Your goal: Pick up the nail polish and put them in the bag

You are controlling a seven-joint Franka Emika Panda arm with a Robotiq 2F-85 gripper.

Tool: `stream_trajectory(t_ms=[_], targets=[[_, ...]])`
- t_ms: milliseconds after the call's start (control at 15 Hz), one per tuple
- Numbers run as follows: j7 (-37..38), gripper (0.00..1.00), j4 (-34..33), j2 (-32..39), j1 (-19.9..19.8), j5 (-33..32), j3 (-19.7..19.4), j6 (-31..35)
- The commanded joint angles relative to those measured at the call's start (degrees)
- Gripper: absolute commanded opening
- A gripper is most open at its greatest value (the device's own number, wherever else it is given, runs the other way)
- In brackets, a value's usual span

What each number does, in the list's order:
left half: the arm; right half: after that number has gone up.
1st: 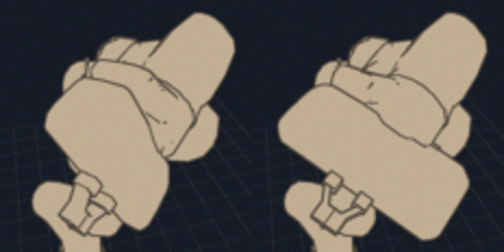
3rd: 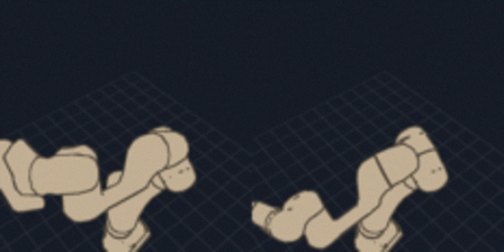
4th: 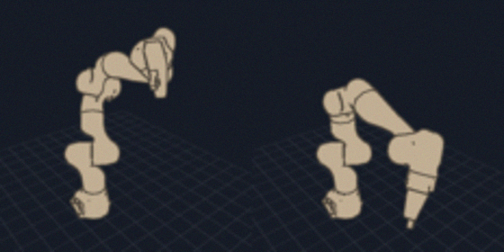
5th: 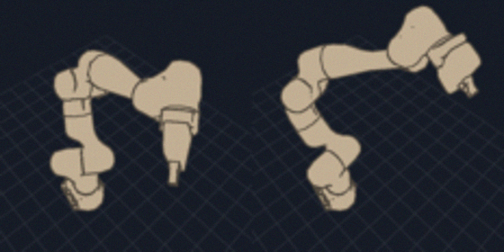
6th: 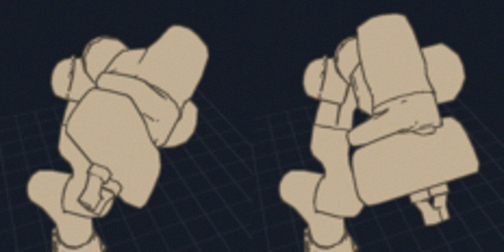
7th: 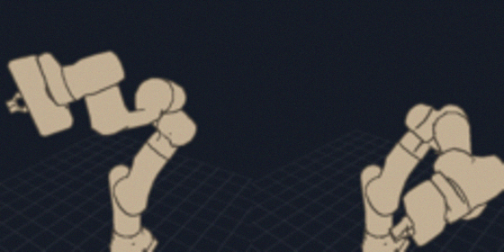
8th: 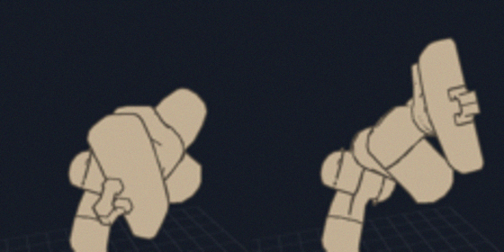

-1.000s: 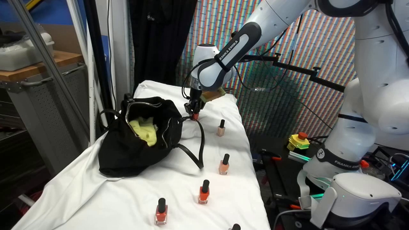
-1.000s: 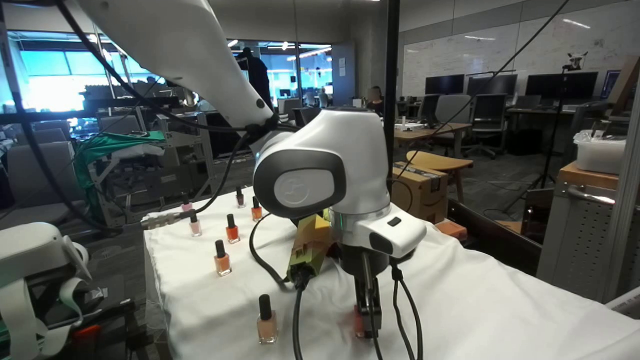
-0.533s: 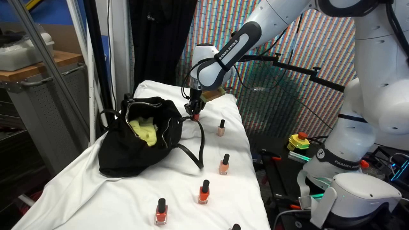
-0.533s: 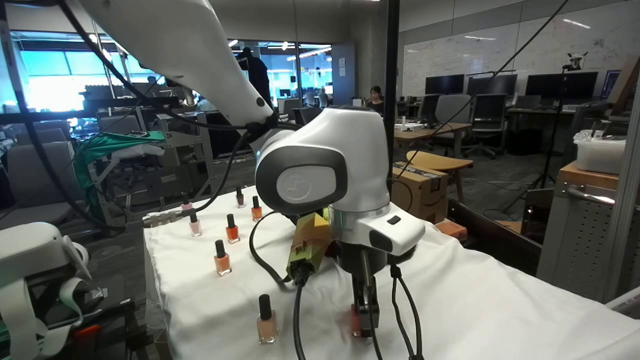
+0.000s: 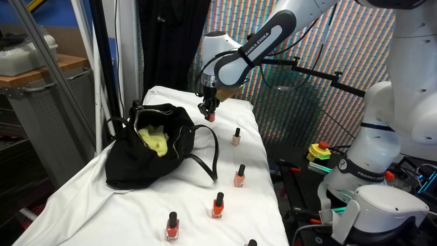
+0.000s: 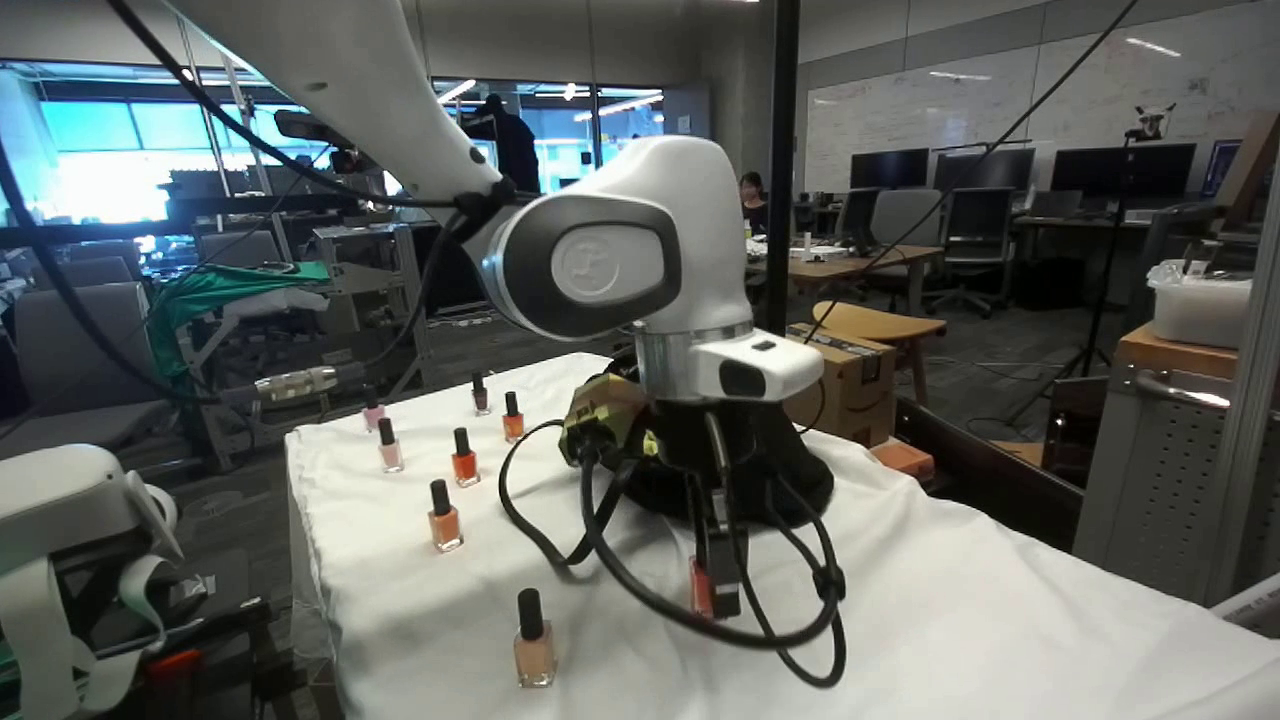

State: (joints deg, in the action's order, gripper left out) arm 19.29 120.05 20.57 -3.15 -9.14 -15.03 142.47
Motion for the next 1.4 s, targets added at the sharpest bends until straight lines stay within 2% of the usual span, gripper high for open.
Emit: stream_trajectory(t_ms=[0, 467, 867, 1333], targets=[[6.0, 0.22, 2.6, -7.0, 4.1, -7.8, -1.1, -1.8], [14.9, 0.21, 0.3, -10.5, 9.1, -18.0, 4.8, -1.8], [19.8, 0.21, -4.9, -6.3, 11.8, -18.8, 9.8, -1.1], [23.7, 0.21, -11.9, 0.5, 13.8, -18.6, 9.3, 0.4]])
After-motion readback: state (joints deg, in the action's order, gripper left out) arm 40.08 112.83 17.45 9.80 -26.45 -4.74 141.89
